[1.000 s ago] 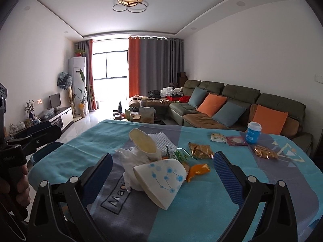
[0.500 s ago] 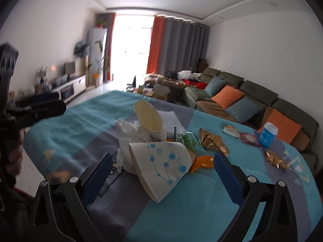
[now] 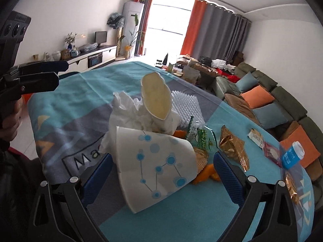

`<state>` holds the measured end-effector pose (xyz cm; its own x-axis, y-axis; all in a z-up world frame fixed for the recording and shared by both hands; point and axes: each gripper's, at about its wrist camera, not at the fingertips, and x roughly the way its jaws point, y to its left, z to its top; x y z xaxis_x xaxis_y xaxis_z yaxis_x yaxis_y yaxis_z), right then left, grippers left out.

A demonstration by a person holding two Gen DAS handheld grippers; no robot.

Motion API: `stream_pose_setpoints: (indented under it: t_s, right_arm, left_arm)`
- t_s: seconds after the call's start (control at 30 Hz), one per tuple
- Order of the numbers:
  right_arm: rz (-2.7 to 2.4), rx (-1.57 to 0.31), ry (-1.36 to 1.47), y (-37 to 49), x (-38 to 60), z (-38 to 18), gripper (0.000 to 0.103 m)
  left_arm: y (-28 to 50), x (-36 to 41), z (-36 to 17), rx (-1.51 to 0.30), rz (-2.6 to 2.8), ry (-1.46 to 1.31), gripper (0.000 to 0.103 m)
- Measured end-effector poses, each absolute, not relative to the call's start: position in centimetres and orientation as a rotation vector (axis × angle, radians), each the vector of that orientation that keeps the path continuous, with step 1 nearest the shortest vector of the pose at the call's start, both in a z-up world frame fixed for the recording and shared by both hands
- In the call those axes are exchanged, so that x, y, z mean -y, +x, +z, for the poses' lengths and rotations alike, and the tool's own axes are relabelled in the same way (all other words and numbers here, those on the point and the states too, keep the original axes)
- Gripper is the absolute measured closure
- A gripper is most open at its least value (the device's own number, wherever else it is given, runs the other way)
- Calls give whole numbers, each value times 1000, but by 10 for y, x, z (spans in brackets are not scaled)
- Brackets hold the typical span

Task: Collect trash
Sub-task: 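Grasp the white tissue with the left tool while the right tool grasps the dotted paper cup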

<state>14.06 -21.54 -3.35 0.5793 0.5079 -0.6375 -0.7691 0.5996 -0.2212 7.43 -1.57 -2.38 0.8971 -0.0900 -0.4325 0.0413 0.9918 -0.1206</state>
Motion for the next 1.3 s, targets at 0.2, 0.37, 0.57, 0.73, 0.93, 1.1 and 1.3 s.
stream_pose_setpoints:
  t_s: [0.2,0.37,0.57,0.73,0.93,1.1,1.3]
  right_arm:
    - [844,-598,-555,143,212,-39,27]
    - [861,-615,-535,146,216,-39,27]
    - [844,-621,-412,144,239,-29,27]
    - [772,-599,-273,135,268,-18,27]
    - [714,-579,-187,122,288,-13,27]
    - [688,-578,-157,120,294,-12,27]
    - [659,-589,-144,121,298,-16,27]
  left_arm:
    - [86,21,-28,-472,-86,-97,5]
    - [96,27,-30,-479,-100,-86,5]
    - [110,31,-35,-499,-123,-93,5]
    - [132,35,-42,-542,-146,-117,5]
    - [165,32,-55,-631,-172,-176,17]
    - [181,31,-68,-689,-189,-209,36]
    - [186,30,-69,-671,-197,-230,72]
